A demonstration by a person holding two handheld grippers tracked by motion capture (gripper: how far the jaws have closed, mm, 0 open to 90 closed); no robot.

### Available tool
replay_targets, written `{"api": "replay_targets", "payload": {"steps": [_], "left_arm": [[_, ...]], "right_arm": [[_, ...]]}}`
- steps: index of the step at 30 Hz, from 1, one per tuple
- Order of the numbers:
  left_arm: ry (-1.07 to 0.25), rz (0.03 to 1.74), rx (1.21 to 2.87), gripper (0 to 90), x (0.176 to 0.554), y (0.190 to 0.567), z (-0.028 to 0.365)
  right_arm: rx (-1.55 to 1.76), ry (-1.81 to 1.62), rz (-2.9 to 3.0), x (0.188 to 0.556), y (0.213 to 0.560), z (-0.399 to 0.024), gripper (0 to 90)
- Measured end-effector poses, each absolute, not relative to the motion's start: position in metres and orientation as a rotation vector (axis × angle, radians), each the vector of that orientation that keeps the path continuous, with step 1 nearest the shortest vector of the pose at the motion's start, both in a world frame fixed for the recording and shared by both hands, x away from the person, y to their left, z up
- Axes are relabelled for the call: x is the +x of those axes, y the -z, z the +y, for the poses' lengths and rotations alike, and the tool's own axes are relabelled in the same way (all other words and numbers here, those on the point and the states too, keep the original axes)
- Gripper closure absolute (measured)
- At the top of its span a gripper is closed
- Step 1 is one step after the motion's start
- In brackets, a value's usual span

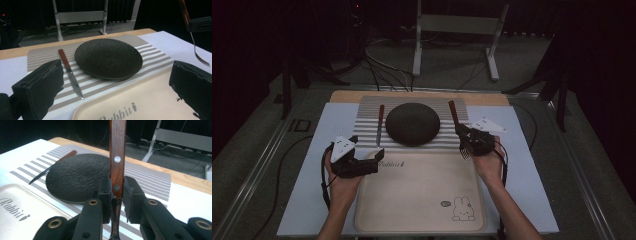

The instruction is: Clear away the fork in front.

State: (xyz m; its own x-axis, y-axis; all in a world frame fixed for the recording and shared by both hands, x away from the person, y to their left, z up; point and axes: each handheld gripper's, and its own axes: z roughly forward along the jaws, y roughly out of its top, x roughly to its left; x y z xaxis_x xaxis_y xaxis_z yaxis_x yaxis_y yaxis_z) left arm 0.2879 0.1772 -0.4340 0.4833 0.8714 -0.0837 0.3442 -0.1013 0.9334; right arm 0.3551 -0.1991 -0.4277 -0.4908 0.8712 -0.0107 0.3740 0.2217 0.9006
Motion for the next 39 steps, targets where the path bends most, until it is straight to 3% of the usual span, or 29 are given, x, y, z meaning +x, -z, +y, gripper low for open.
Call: {"api": "replay_targets", "payload": {"steps": [21,30,39], "left_arm": [[-0.542,0.925,1.665,0.7,0.316,0.402,0.117],[-0.475,0.879,1.655,6.5,0.326,0.393,0.094],[-0.39,0.837,1.64,28.0,0.332,0.387,0.066]], "right_arm": [[1.026,-1.337,1.958,0.32,0.411,-0.193,77.7],[0.991,-1.366,1.968,0.311,0.41,-0.187,77.8],[0.946,-1.396,1.979,0.304,0.41,-0.174,77.8]]}}
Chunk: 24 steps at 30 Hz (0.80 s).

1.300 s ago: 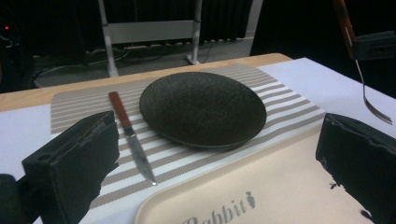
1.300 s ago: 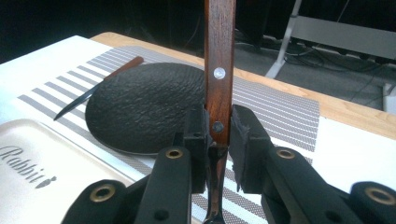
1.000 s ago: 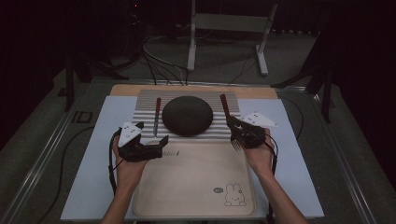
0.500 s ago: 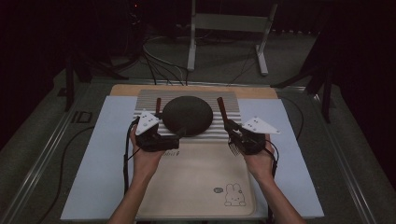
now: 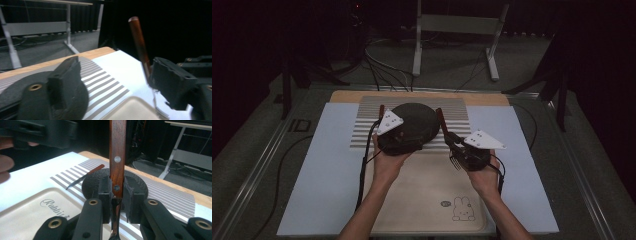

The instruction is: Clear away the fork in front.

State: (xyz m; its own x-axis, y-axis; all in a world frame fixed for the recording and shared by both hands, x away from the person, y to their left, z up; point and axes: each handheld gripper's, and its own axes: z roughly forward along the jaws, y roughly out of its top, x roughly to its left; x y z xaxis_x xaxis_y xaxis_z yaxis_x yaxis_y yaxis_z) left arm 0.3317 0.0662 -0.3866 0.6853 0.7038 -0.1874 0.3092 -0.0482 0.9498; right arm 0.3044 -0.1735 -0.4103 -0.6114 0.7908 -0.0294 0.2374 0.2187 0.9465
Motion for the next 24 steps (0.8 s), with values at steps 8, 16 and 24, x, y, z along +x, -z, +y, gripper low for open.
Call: {"api": "replay_targets", "payload": {"steps": [8,16,24], "left_arm": [[-0.293,0.808,1.616,49.7,0.336,0.389,0.052],[-0.242,0.802,1.611,63.0,0.338,0.391,0.046],[-0.213,0.8,1.617,80.6,0.339,0.391,0.043]], "right_arm": [[0.922,-1.415,1.986,0.302,0.411,-0.164,77.7],[0.911,-1.434,1.978,0.3,0.41,-0.159,77.7],[0.897,-1.426,1.978,0.299,0.41,-0.152,77.4]]}}
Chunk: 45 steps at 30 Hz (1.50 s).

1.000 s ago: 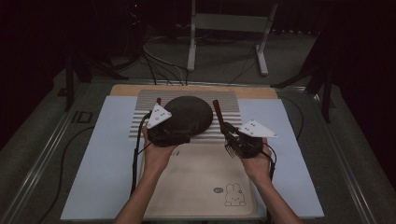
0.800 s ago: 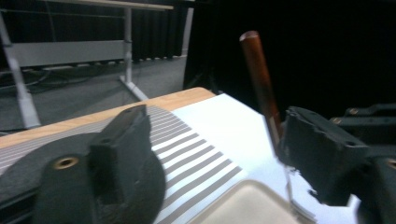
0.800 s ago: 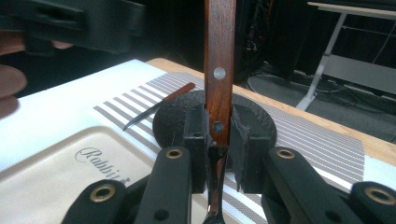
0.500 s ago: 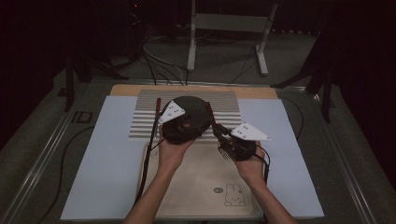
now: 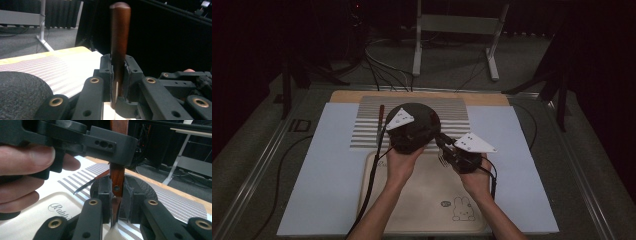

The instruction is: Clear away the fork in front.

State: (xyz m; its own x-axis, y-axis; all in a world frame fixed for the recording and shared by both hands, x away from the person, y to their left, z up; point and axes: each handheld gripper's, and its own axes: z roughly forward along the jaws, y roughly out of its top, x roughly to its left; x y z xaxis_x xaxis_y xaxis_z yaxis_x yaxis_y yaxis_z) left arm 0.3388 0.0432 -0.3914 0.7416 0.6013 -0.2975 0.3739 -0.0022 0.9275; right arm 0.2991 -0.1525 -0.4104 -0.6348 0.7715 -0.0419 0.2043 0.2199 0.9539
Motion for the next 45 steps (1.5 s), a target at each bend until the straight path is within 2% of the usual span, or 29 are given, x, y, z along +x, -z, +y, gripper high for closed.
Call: {"api": "replay_targets", "payload": {"steps": [2,3,4,6,17,25,45], "left_arm": [[-0.207,0.8,1.616,80.7,0.339,0.391,0.044],[-0.211,0.801,1.625,80.8,0.339,0.391,0.044],[-0.211,0.801,1.625,80.8,0.339,0.391,0.044],[-0.213,0.805,1.631,80.9,0.339,0.391,0.044],[-0.236,0.808,1.653,80.9,0.339,0.39,0.047],[-0.246,0.809,1.67,80.8,0.338,0.387,0.053],[-0.26,0.824,1.717,80.8,0.335,0.379,0.08]], "right_arm": [[0.897,-1.426,1.979,0.299,0.411,-0.152,76.7],[0.895,-1.436,1.98,0.299,0.411,-0.152,66.7],[0.895,-1.436,1.98,0.299,0.411,-0.152,66.7],[0.885,-1.434,1.985,0.299,0.411,-0.151,56.4],[0.889,-1.38,2.04,0.3,0.412,-0.149,17.2],[0.912,-1.394,2.026,0.302,0.413,-0.159,12.0],[1.025,-1.326,1.945,0.301,0.424,-0.211,11.5]]}}
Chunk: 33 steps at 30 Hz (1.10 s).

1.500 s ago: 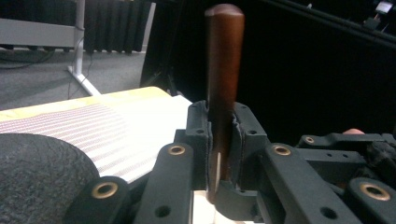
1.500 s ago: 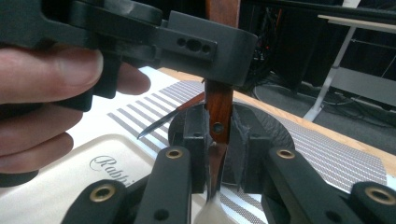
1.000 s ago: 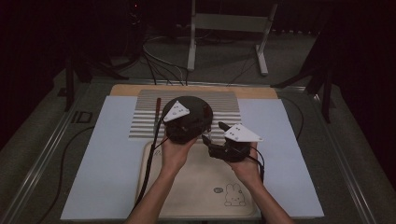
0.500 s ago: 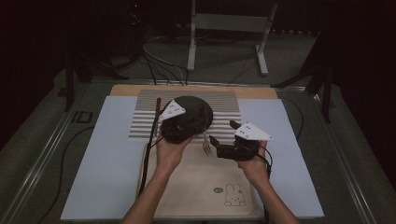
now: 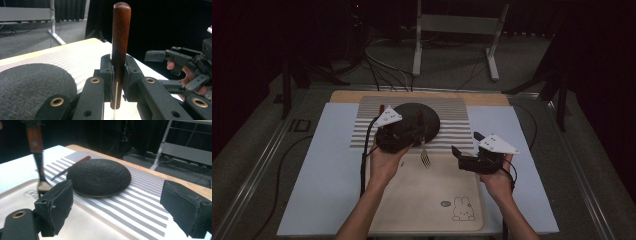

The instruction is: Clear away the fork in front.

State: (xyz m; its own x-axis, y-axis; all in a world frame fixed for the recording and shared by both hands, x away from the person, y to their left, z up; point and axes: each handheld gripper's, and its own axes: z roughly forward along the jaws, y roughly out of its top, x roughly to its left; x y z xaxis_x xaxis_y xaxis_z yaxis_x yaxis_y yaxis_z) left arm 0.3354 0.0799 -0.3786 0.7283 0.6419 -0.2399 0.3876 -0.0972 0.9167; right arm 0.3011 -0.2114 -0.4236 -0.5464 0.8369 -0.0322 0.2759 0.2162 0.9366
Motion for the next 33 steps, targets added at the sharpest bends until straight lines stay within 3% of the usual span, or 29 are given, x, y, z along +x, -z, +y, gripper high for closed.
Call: {"api": "replay_targets", "payload": {"steps": [33], "left_arm": [[-0.2,0.924,1.72,80.7,0.316,0.394,0.151]], "right_arm": [[1.201,-1.271,1.827,0.277,0.454,-0.272,11.5]]}}
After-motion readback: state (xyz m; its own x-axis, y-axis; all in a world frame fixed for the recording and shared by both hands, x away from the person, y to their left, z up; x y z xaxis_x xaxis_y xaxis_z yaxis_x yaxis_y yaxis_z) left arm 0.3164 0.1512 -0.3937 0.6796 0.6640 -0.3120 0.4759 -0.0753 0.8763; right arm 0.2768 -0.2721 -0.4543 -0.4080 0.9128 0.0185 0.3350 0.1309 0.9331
